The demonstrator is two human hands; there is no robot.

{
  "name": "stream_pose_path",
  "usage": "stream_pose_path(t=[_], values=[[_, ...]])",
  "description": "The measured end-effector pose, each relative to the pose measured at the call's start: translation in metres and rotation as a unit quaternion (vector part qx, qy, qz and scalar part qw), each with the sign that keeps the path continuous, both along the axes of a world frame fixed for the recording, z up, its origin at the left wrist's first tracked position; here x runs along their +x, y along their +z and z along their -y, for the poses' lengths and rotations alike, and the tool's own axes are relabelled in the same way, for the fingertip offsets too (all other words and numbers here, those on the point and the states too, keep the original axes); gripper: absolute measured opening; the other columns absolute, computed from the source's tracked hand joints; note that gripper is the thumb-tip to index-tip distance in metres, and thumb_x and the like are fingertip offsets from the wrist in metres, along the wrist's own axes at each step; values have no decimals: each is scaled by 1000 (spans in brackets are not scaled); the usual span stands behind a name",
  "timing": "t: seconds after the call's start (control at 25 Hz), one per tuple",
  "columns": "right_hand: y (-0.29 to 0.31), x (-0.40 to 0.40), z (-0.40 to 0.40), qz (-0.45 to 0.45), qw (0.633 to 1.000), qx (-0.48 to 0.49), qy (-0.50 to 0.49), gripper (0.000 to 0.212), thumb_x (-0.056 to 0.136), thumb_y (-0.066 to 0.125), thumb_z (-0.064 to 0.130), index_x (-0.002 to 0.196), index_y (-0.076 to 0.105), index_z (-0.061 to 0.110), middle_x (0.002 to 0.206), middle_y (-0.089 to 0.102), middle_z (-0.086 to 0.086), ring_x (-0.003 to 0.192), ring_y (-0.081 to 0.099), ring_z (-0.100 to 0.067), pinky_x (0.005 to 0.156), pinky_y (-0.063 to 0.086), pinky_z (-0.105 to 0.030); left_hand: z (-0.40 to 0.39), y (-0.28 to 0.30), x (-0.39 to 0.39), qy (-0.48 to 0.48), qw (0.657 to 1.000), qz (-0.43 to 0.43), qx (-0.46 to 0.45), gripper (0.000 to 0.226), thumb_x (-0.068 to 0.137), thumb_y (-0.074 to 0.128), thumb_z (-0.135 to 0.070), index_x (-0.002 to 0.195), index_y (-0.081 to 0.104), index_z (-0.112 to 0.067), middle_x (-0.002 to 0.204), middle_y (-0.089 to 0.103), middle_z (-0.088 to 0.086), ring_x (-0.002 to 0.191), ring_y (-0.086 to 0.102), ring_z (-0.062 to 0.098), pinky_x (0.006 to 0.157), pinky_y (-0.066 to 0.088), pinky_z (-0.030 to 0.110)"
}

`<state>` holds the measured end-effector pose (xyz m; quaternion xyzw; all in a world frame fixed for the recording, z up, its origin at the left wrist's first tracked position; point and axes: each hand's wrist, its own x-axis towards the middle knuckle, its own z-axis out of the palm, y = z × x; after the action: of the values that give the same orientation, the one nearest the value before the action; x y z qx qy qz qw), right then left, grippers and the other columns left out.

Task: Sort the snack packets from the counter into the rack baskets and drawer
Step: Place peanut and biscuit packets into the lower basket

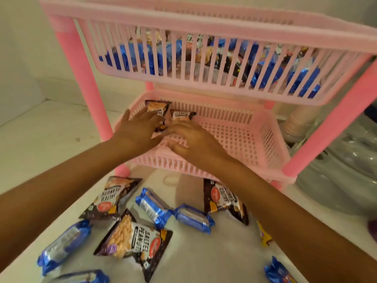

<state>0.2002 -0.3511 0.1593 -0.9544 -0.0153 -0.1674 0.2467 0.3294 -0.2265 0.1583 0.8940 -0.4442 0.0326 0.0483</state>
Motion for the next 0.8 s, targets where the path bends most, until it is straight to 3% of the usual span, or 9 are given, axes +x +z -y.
stream_pose_path(t=[0.12, 0.28, 0.36, 0.44, 0.52, 0.6, 0.8], values=[[-7, -80, -19, -2, 999, 41, -34, 28, 90, 53, 36, 115, 62, 27, 133, 53, 13, 122, 38, 0, 94, 24, -9, -49, -9, -61, -51, 996, -20, -76, 58, 85, 57, -38, 138, 38, -26, 156, 22, -2, 146, 6, 20, 114, 7, 57], [-36, -188, -20, -110, 979, 97, -144, 25, 86, 55, 43, 111, 60, 40, 122, 48, 27, 119, 43, 6, 97, 29, -5, -110, -47, -135, -22, 987, -124, -104, 53, 81, 65, -32, 132, 47, -29, 153, 21, -7, 139, -5, 12, 114, 10, 55], [-49, -231, -19, -180, 958, 91, -205, 35, 76, 44, 60, 109, 51, 51, 126, 44, 27, 121, 41, 3, 100, 28, -13, -135, -70, -162, 25, 978, -184, -93, 52, 83, 62, -36, 132, 45, -34, 155, 13, -11, 139, -11, 8, 116, 7, 50], [-65, -262, -21, -250, 932, 41, -261, 53, 69, 34, 69, 116, 48, 50, 136, 42, 21, 126, 38, -3, 106, 31, -23, -155, -91, -186, 66, 972, -216, -67, 54, 84, 58, -41, 134, 38, -40, 156, 3, -14, 136, -17, 4, 117, 6, 46], [-84, -278, -31, -285, 905, 11, -316, 63, 74, 31, 67, 129, 47, 40, 146, 37, 13, 133, 36, -10, 111, 29, -29, -165, -109, -204, 80, 976, -202, -15, 60, 86, 49, -52, 140, 24, -43, 156, -3, -17, 134, -22, 3, 118, 1, 44], [-103, -282, -48, -293, 890, -20, -350, 59, 84, 33, 63, 135, 42, 36, 151, 32, 9, 136, 33, -13, 112, 29, -31, -166, -124, -214, 81, 982, -167, 21, 66, 86, 39, -60, 144, 12, -41, 157, -3, -17, 138, -19, 6, 116, -6, 42], [-120, -253, -80, -291, 884, -71, -359, 55, 89, 28, 63, 138, 36, 40, 154, 22, 9, 142, 21, -19, 114, 25, -47, -156, -134, -218, 79, 986, -145, -8, 67, 86, 42, -57, 145, 17, -35, 158, 9, -11, 146, 3, 14, 108, -17, 44]])
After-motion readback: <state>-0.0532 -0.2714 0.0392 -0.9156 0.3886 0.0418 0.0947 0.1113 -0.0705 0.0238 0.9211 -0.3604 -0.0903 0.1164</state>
